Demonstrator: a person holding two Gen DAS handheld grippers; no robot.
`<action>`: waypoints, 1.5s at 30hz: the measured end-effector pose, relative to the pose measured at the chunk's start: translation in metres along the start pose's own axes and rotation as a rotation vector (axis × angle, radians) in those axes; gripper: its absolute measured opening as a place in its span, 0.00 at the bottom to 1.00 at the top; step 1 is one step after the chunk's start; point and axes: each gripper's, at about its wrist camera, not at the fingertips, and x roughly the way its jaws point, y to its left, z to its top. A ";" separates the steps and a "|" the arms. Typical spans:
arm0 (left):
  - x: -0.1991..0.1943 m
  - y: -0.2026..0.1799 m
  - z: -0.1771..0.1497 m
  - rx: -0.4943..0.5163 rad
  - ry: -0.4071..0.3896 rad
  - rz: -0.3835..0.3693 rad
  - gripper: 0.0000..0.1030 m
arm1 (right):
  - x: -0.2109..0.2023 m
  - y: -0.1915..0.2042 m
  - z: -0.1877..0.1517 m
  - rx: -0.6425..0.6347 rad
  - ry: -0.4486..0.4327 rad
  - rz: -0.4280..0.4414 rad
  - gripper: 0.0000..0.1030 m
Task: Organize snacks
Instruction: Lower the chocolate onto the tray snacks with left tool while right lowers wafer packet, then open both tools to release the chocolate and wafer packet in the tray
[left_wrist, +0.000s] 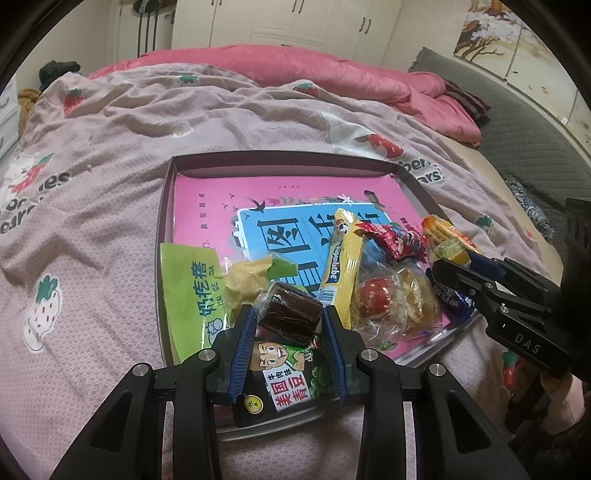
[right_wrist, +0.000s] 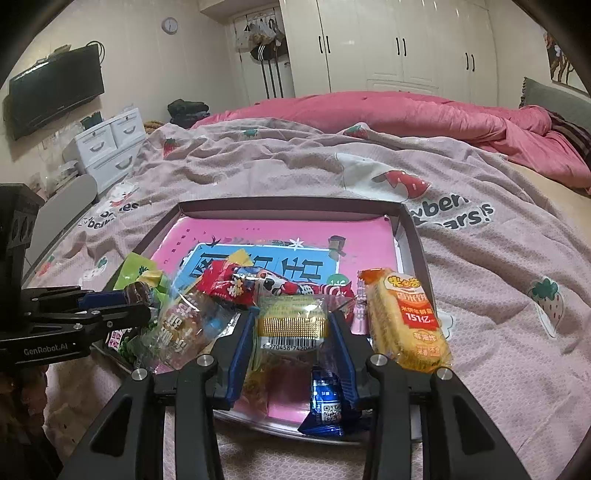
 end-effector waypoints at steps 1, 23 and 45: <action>0.000 0.000 0.000 -0.001 0.000 0.000 0.37 | 0.000 0.000 0.000 -0.001 0.000 0.001 0.40; 0.003 0.003 0.000 -0.007 0.006 -0.003 0.37 | 0.002 -0.007 -0.004 0.080 0.018 0.083 0.42; 0.003 0.003 0.000 -0.009 0.008 -0.003 0.37 | -0.012 -0.001 -0.003 0.033 -0.007 0.060 0.45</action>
